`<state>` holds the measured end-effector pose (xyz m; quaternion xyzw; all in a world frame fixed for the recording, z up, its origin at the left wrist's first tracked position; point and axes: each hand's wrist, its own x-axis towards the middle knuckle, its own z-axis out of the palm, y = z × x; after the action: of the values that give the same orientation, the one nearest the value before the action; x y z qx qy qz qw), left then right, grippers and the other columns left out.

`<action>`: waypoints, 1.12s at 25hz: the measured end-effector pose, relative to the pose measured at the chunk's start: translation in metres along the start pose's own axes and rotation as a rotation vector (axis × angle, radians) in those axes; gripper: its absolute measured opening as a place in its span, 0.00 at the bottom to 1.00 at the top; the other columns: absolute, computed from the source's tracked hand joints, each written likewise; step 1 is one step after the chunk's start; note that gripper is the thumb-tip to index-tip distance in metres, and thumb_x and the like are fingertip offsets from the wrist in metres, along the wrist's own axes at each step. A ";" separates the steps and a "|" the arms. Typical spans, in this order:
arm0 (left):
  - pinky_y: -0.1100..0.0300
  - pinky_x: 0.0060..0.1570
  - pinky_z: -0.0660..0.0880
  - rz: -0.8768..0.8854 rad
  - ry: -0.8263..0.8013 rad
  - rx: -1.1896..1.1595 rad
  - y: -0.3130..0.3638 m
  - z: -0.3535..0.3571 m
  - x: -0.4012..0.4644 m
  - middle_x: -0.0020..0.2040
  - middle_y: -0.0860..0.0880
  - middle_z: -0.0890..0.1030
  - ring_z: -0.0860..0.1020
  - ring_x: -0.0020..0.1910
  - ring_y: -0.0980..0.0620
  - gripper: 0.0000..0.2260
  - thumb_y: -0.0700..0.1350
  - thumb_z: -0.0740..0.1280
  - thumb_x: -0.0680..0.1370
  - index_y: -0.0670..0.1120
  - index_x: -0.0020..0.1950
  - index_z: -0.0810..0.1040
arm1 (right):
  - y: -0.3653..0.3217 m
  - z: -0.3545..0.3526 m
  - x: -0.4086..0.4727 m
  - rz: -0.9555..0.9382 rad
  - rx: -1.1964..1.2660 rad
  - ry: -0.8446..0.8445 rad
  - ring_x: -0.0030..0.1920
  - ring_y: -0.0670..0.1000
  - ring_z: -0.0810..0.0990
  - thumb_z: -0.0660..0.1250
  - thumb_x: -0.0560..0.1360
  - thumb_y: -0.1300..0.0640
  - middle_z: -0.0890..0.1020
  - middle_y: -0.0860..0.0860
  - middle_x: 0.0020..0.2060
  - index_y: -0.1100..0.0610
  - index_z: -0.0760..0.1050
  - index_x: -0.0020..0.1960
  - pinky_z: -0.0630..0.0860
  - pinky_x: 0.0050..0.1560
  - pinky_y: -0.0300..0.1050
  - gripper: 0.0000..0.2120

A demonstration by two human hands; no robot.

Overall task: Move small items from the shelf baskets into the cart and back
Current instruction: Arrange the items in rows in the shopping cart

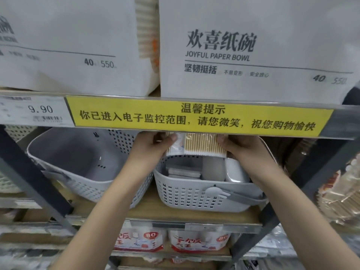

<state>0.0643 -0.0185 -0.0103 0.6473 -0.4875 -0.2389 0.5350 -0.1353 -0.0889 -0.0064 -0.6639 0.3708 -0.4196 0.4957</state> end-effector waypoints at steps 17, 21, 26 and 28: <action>0.54 0.65 0.68 -0.133 -0.343 0.187 -0.001 0.006 0.036 0.65 0.58 0.73 0.72 0.62 0.54 0.30 0.67 0.65 0.71 0.56 0.70 0.69 | 0.030 0.018 0.040 0.287 0.082 -0.165 0.46 0.50 0.82 0.64 0.77 0.64 0.82 0.53 0.50 0.58 0.74 0.57 0.80 0.51 0.47 0.09; 0.49 0.65 0.70 -0.097 -0.384 0.216 -0.015 -0.006 0.047 0.64 0.56 0.77 0.75 0.61 0.53 0.35 0.73 0.68 0.63 0.59 0.66 0.73 | 0.032 0.013 0.043 0.303 0.072 -0.200 0.47 0.50 0.82 0.67 0.75 0.66 0.82 0.52 0.49 0.55 0.76 0.54 0.79 0.54 0.48 0.10; 0.49 0.65 0.69 0.003 -0.504 0.515 -0.021 -0.005 0.060 0.64 0.52 0.76 0.74 0.61 0.50 0.30 0.63 0.69 0.70 0.53 0.67 0.70 | 0.040 0.009 0.057 0.195 -0.203 -0.248 0.60 0.50 0.76 0.74 0.68 0.67 0.77 0.51 0.61 0.56 0.70 0.67 0.74 0.61 0.43 0.29; 0.52 0.61 0.71 0.079 -0.500 0.716 -0.023 -0.002 0.062 0.60 0.50 0.76 0.75 0.56 0.49 0.22 0.54 0.68 0.75 0.48 0.66 0.70 | 0.044 0.012 0.064 0.183 -0.387 -0.268 0.62 0.49 0.73 0.75 0.67 0.64 0.75 0.49 0.61 0.56 0.69 0.67 0.70 0.65 0.45 0.31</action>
<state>0.0997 -0.0735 -0.0181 0.6951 -0.6784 -0.1836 0.1513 -0.1037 -0.1526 -0.0387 -0.7598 0.4339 -0.2024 0.4398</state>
